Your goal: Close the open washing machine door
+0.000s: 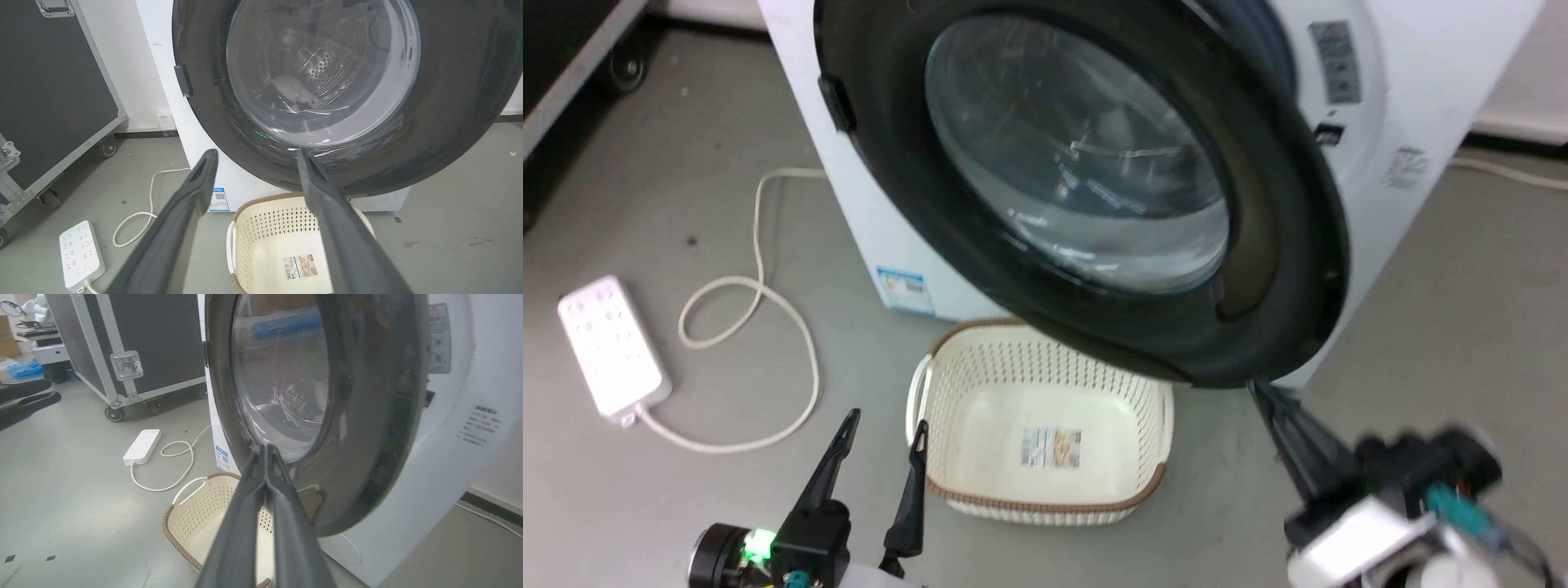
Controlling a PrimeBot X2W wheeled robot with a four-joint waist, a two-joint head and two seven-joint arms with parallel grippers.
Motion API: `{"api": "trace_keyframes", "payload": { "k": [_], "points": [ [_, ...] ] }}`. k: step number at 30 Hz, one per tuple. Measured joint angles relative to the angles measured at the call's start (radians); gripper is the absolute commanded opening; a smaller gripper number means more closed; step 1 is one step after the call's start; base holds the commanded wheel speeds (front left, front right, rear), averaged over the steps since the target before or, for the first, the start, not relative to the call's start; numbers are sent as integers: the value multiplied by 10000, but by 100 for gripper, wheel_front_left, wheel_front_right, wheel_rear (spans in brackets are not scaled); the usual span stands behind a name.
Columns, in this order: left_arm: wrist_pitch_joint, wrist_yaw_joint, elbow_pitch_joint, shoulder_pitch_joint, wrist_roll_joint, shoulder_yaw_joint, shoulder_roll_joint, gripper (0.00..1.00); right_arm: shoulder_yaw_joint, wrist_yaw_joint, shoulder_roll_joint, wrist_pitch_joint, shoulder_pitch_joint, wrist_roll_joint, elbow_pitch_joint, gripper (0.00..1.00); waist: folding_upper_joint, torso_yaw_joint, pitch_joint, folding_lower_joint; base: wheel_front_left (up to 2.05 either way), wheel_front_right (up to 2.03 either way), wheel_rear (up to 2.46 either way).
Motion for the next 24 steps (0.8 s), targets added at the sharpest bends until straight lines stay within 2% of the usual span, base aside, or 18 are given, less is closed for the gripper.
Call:
{"api": "trace_keyframes", "payload": {
  "k": [10, 15, 16, 18, 24],
  "points": [
    [0, -270, 169, -583, 330, -75, -564, 100, 1143, 0, -2050, 1175, -3251, 1346, 1005, 0, 1, 520, 1156, 1, 0, 0, 0],
    [2, -353, 136, -795, 395, -109, -888, 100, 1212, 29, -2474, 1285, -4428, 2174, 1657, 0, 1, 728, 1652, 1, 0, 0, 0],
    [2, -441, 71, -973, 439, -113, -1018, 100, 1218, 27, -2828, 1346, -5169, 2366, 2142, 0, 1, 842, 1939, 1, 0, 0, 0],
    [2, -458, 2, -1088, 439, -102, -1087, 100, 1185, 27, -3030, 1392, -5674, 2581, 2539, 0, 1, 932, 2099, 1, 0, 0, 0],
    [2, -577, -115, -1169, 441, -69, -1287, 100, 535, 29, -3118, 1513, -7081, 3196, 4142, 0, 1, 1178, 2479, 0, 0, 0, 0]
  ]
}}
